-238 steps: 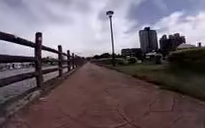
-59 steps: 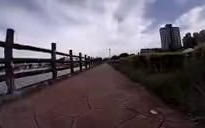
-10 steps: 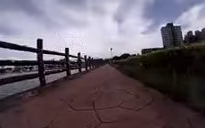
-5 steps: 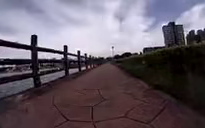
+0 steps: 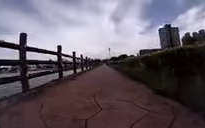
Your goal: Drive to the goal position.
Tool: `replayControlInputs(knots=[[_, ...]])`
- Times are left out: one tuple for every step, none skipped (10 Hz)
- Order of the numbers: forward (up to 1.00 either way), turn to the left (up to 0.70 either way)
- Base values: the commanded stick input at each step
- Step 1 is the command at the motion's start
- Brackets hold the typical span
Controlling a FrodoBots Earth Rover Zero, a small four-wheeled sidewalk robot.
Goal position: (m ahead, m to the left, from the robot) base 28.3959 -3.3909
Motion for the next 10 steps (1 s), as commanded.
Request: replayControlInputs(knots=[[0.7, -0.24], [0.7, -0.24], [0.7, -0.14], [0.7, 0.11], [0.7, 0.11], [0.7, -0.06], [0.7, -0.23], [0.7, 0.02], [0.7, 0.11], [0.7, 0.11]])
